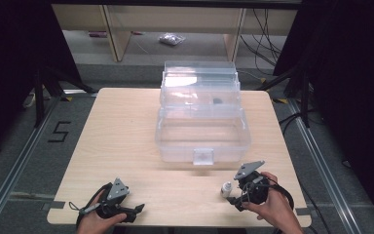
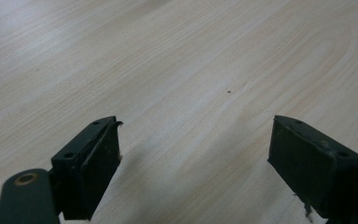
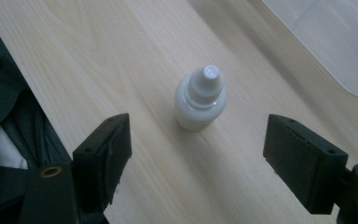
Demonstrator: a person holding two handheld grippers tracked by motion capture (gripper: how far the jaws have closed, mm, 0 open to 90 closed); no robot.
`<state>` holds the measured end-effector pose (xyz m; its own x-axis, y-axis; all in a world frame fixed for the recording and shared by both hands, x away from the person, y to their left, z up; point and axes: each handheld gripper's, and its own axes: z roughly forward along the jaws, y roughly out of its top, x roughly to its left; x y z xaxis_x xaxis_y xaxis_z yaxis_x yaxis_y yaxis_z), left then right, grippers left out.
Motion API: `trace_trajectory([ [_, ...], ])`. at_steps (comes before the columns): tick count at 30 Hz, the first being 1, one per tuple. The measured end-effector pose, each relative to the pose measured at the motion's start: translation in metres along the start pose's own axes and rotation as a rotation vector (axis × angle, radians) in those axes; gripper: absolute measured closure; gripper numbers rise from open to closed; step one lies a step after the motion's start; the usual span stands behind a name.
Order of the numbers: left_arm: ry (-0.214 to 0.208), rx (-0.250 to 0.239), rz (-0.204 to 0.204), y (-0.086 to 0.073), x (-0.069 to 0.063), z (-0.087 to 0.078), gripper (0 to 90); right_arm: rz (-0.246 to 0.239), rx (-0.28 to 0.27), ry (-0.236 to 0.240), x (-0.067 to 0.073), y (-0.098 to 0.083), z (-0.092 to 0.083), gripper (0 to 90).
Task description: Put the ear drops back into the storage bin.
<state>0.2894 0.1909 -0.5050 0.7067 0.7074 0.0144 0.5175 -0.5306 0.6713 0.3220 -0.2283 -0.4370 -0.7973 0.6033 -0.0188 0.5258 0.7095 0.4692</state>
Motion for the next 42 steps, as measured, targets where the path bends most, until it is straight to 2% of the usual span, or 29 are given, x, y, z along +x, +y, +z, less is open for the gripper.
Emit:
trace_trajectory([
  [2,0.004,-0.004,-0.005,0.000,0.000,0.001,15.9,-0.005,0.005,0.005,0.000,0.001,0.000,24.5],
  [3,0.002,-0.032,-0.039,-0.001,-0.002,0.002,15.9,-0.010,0.011,0.000,0.001,0.003,0.000,24.7],
  [6,0.002,-0.032,-0.038,0.000,-0.003,0.002,15.9,-0.024,0.015,-0.003,0.001,0.005,0.001,25.3],
  [7,0.000,0.001,0.002,0.000,-0.001,0.000,15.9,-0.041,0.025,-0.003,0.001,0.009,0.003,26.1],
  [8,-0.001,0.000,-0.001,0.000,-0.001,0.001,15.9,-0.036,0.032,0.002,0.002,0.010,0.004,26.5],
  [10,-0.001,-0.010,-0.015,0.000,-0.001,0.001,15.9,-0.073,0.044,0.007,0.001,0.014,0.007,29.1],
  [11,-0.001,-0.010,-0.015,0.000,-0.001,0.001,15.9,-0.073,0.044,0.007,0.001,0.014,0.007,29.1],
  [12,-0.002,-0.011,-0.016,0.000,-0.001,0.001,15.9,-0.084,0.068,-0.009,0.002,0.018,0.010,30.1],
  [13,0.004,-0.013,-0.018,0.000,-0.001,0.001,15.9,-0.084,0.068,-0.009,0.002,0.018,0.010,30.1],
  [14,0.006,-0.031,-0.039,-0.001,-0.002,0.003,15.9,-0.094,0.076,-0.012,0.002,0.019,0.011,31.2],
  [15,0.006,-0.032,-0.040,0.000,-0.002,0.003,15.9,-0.095,0.094,-0.026,0.003,0.022,0.014,32.8],
  [16,0.003,-0.032,-0.039,0.000,-0.003,0.002,15.9,-0.127,0.085,-0.029,0.001,0.024,0.015,33.2],
  [17,0.003,-0.032,-0.039,0.000,-0.003,0.002,15.9,-0.127,0.085,-0.029,0.001,0.024,0.015,33.2],
  [18,-0.001,0.002,0.001,0.000,0.000,0.000,15.9,-0.113,0.092,-0.015,0.001,0.025,0.016,34.3],
  [20,0.002,0.004,0.004,0.000,0.000,0.000,15.9,-0.114,0.105,-0.010,0.002,0.027,0.017,34.9],
  [21,0.005,-0.031,-0.038,0.000,-0.002,0.002,15.9,-0.120,0.110,-0.007,0.001,0.028,0.018,35.4],
  [23,0.003,-0.031,-0.038,0.000,-0.003,0.002,15.9,-0.125,0.121,-0.010,0.001,0.029,0.020,35.6],
  [24,-0.001,-0.026,-0.031,-0.001,-0.002,0.002,15.9,-0.125,0.121,-0.010,0.001,0.029,0.020,35.6],
  [25,-0.001,0.002,0.002,0.000,0.000,0.000,15.9,-0.123,0.131,-0.010,0.002,0.030,0.021,35.7],
  [26,-0.002,0.000,0.000,0.000,0.000,0.000,15.9,-0.141,0.134,-0.001,0.001,0.030,0.023,36.2],
  [27,-0.002,0.001,0.000,0.000,0.000,0.000,15.8,-0.133,0.148,-0.002,0.002,0.031,0.025,37.2],
  [28,-0.006,-0.013,-0.019,0.000,-0.001,0.001,15.9,-0.134,0.156,-0.002,0.003,0.032,0.026,37.4],
  [30,-0.005,-0.012,-0.018,0.000,-0.001,0.001,15.9,-0.153,0.169,0.008,0.003,0.033,0.028,37.8],
  [31,-0.002,0.002,0.001,0.000,0.000,0.000,15.9,-0.148,0.172,0.009,0.003,0.034,0.029,38.0],
  [42,-0.002,0.000,0.000,0.000,-0.001,0.000,15.9,-0.164,0.213,0.017,0.000,0.038,0.032,42.8],
])
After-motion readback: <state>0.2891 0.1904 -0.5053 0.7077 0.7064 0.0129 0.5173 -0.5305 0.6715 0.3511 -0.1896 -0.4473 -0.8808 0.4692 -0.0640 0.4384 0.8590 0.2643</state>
